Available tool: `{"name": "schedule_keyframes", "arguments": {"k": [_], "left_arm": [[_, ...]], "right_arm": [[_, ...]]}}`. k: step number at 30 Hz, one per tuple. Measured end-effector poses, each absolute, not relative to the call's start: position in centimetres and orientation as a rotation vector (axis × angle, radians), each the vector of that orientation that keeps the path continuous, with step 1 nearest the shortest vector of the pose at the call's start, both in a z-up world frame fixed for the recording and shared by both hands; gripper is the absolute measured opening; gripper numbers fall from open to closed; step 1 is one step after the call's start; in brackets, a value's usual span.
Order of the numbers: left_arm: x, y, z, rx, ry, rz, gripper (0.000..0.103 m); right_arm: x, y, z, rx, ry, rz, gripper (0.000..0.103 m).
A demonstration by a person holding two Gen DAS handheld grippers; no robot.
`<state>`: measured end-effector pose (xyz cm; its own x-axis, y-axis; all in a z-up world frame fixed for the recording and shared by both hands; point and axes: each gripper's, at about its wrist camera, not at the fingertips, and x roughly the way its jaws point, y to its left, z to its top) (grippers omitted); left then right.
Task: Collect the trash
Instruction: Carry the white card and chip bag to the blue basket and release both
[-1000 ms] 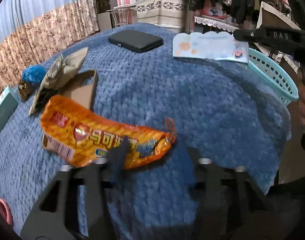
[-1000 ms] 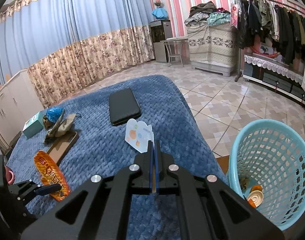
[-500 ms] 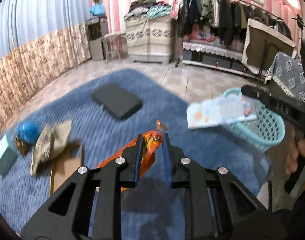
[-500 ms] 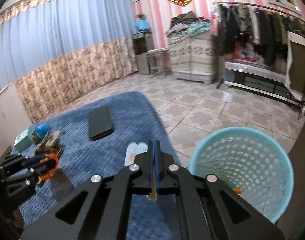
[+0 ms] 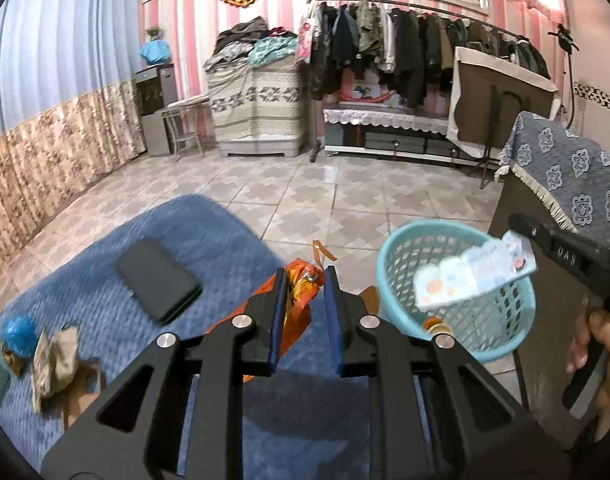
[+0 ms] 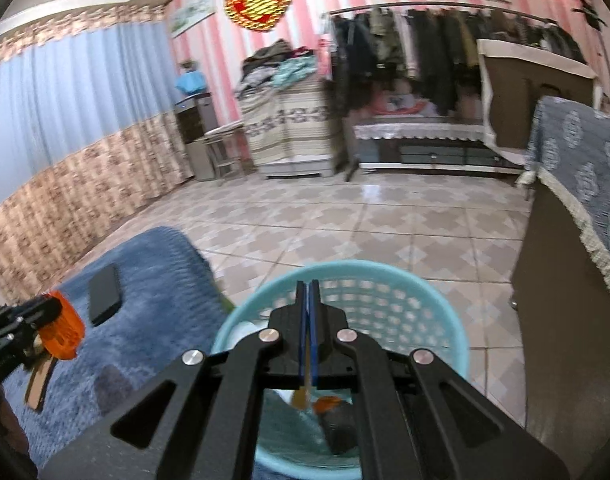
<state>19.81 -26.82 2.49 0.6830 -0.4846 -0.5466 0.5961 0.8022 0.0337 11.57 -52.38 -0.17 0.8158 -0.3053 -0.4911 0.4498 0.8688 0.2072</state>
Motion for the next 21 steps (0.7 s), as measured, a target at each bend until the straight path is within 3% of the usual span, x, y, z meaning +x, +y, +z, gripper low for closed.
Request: {"name": "schedule_keyframes", "arguments": {"k": [21], "left_arm": [[16.2, -43.2, 5.8, 0.232, 0.500, -0.902, 0.017]], "right_arm": [[9.4, -58.4, -2.6, 0.410, 0.500, -0.545, 0.002]]}}
